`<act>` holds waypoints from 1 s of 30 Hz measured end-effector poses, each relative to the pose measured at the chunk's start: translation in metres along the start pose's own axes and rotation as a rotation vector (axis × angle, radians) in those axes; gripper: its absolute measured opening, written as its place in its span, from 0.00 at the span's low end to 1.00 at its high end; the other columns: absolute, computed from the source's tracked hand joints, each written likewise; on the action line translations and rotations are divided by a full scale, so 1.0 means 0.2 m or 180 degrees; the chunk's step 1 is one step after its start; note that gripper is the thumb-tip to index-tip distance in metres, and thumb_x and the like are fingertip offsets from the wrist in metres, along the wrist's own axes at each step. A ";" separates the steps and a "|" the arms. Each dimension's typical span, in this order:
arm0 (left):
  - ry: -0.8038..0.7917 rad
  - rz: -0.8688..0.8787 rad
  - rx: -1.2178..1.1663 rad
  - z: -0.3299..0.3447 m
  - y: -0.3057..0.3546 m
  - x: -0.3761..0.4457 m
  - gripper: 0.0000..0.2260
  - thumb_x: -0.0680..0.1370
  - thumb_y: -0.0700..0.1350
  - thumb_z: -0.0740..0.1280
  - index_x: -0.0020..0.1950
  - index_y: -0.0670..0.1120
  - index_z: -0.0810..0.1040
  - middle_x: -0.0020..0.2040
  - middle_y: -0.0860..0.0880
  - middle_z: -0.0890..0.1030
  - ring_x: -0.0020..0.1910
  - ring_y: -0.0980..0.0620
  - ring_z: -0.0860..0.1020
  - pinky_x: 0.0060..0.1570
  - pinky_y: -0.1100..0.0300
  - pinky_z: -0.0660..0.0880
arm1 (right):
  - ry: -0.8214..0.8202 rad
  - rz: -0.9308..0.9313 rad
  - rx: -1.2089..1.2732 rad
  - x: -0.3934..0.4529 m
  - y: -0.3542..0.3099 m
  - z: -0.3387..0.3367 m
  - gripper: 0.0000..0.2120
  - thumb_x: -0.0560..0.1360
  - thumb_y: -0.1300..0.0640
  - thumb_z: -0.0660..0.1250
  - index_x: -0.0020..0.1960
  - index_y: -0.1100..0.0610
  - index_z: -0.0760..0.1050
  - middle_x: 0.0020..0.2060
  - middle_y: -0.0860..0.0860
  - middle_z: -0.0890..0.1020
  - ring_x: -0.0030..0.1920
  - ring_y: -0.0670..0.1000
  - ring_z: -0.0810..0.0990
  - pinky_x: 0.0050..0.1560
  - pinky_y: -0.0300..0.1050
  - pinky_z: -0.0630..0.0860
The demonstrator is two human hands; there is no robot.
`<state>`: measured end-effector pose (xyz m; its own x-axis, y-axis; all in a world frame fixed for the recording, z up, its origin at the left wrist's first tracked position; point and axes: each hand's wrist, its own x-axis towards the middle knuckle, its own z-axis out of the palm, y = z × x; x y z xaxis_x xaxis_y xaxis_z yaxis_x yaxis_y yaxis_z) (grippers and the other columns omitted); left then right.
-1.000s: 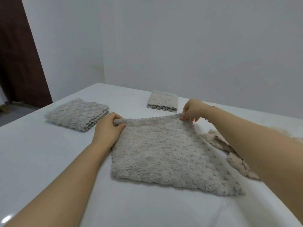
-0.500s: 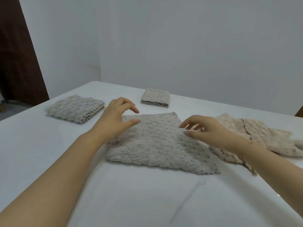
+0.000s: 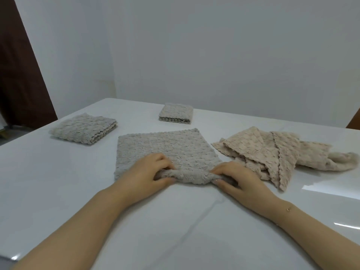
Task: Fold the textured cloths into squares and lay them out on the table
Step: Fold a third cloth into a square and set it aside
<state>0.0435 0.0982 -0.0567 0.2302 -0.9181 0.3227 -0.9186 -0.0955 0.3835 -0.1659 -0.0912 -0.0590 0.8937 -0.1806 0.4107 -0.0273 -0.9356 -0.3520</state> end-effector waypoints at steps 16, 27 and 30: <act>0.0696 0.0373 0.0735 -0.09 0.03 -0.02 0.05 0.72 0.44 0.73 0.46 0.52 0.81 0.46 0.55 0.76 0.46 0.55 0.72 0.49 0.59 0.64 | 0.0486 0.1086 0.1157 0.01 0.02 0.00 0.06 0.72 0.47 0.71 0.45 0.48 0.80 0.39 0.50 0.84 0.42 0.56 0.80 0.43 0.47 0.73; 0.0547 0.0190 0.1297 -0.08 0.05 -0.14 0.20 0.71 0.68 0.59 0.47 0.55 0.80 0.46 0.60 0.80 0.47 0.57 0.76 0.54 0.60 0.62 | 0.0599 0.0839 0.1181 -0.02 -0.02 -0.03 0.08 0.73 0.59 0.71 0.47 0.47 0.78 0.33 0.51 0.80 0.27 0.45 0.69 0.30 0.33 0.64; 0.0712 0.0180 0.1476 -0.07 0.07 -0.13 0.15 0.75 0.60 0.59 0.41 0.52 0.79 0.40 0.57 0.80 0.42 0.54 0.77 0.52 0.59 0.63 | 0.0795 0.0696 0.1502 -0.03 -0.03 -0.04 0.06 0.71 0.62 0.72 0.43 0.51 0.80 0.36 0.47 0.82 0.35 0.48 0.76 0.39 0.32 0.71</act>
<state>0.0286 0.1267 -0.0470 0.1926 -0.8268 0.5284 -0.9657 -0.2552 -0.0474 -0.1752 -0.0856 -0.0533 0.7554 -0.4744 0.4521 0.0543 -0.6422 -0.7646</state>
